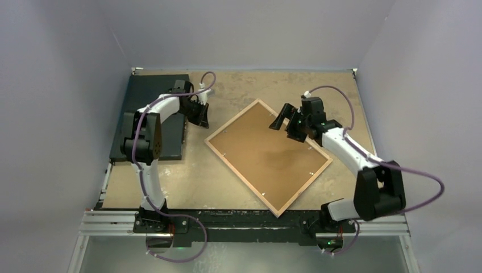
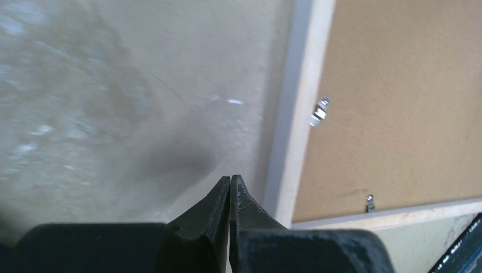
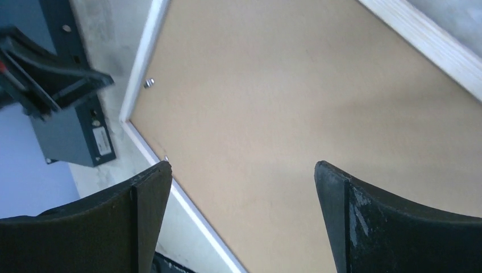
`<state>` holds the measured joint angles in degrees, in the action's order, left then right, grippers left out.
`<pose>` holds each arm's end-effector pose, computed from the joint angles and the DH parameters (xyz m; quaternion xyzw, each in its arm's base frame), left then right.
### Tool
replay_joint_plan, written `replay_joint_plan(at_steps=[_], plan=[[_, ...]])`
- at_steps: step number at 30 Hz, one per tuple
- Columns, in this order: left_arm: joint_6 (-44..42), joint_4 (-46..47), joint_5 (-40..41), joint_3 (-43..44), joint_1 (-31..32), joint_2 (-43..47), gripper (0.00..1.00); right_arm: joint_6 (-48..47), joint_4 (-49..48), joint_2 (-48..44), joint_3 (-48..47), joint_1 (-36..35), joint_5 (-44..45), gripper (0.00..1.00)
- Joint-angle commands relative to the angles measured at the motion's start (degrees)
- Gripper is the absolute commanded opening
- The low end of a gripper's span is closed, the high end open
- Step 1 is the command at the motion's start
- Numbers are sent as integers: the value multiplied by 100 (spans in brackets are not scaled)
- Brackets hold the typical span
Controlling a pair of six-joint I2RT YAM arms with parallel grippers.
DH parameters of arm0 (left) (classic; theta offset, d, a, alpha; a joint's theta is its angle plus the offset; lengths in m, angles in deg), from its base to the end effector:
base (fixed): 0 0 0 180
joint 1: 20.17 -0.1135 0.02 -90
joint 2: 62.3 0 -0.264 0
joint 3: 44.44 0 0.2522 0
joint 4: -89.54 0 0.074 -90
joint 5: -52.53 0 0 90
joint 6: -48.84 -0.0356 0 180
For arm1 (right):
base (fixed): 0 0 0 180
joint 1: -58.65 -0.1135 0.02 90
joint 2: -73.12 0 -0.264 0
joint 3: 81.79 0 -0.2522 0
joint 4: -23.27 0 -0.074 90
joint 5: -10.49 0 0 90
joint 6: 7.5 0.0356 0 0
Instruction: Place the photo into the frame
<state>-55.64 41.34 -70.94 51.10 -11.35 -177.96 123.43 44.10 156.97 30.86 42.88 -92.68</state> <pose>0.4016 -0.0822 0.1683 0.2430 0.9102 -0.2736 0.1938 0.3057 0.0948 0.2385 0.1443 0.8800 0.2997 0.3390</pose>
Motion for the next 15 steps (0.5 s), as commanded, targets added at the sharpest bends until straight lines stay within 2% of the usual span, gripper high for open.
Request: replay_joint_plan(at_steps=[1,5,10,15], plan=[[284,-142,-20,592,-170,-238,0,36,2072,-855,171,-55,722,99],[439,-37,-217,645,-160,-307,8,238,3174,-1342,383,104,1103,99],[491,42,-384,579,-153,-260,21,679,3540,-2211,1295,177,916,99],[475,59,-400,467,-72,-274,22,964,3665,-2749,1991,175,597,99]])
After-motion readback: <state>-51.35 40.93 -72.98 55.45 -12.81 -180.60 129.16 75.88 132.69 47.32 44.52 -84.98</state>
